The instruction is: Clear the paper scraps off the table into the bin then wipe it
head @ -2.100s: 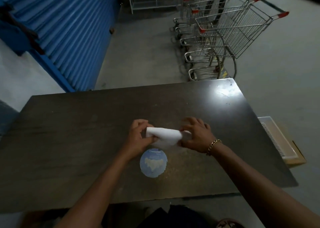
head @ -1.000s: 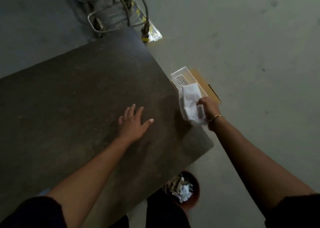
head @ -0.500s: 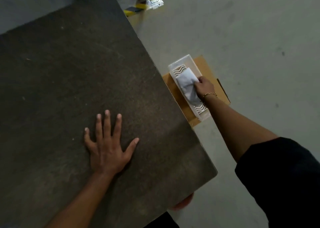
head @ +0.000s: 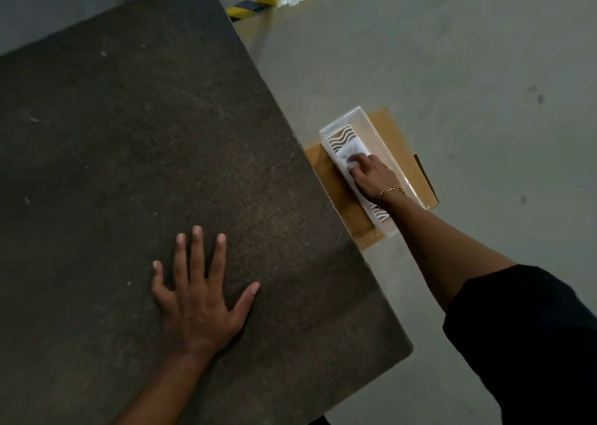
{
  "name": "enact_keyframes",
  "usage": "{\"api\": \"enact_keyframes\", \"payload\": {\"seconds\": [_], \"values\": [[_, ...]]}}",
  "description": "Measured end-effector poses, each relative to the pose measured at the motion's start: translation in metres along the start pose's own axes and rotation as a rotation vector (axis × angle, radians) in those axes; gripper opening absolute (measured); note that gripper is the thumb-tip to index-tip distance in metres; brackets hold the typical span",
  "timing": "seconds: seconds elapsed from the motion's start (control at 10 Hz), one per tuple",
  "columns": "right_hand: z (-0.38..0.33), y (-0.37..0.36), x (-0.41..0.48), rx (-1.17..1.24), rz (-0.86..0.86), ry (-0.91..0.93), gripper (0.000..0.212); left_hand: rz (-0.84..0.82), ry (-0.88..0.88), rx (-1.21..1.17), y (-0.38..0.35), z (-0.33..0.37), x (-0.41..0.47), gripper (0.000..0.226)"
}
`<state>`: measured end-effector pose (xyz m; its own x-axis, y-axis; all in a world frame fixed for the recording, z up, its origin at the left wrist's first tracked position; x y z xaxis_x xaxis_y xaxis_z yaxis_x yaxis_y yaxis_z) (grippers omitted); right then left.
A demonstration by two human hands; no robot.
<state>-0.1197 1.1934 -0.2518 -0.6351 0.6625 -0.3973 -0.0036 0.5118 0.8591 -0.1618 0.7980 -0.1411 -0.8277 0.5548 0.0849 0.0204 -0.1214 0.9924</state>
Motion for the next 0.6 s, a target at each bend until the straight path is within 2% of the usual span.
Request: {"api": "enact_keyframes", "payload": {"seconds": [0.1, 0.2, 0.4, 0.6], "values": [[0.000, -0.007, 0.004, 0.075, -0.075, -0.082, 0.058, 0.010, -0.005, 0.000, -0.001, 0.000, 0.000, 0.092], [-0.002, -0.008, 0.004, 0.100, -0.107, -0.090, 0.067, 0.002, -0.010, 0.005, -0.002, 0.000, 0.000, 0.092], [-0.004, 0.018, -0.007, 0.134, 0.090, -0.027, 0.045, -0.024, -0.011, 0.001, -0.002, 0.002, 0.001, 0.093], [-0.008, 0.038, -0.033, 0.168, 0.110, -0.040, 0.045, -0.091, -0.023, -0.001, 0.000, 0.004, -0.001, 0.094]]}}
Point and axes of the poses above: each hand's wrist, its own x-axis towards the middle knuckle, its own y-axis out of the back of the hand, z = x × y, the point moved 7 cm from there along x, towards the middle knuckle, and after that the axes turned 14 degrees about z, right-handed, at the moved point
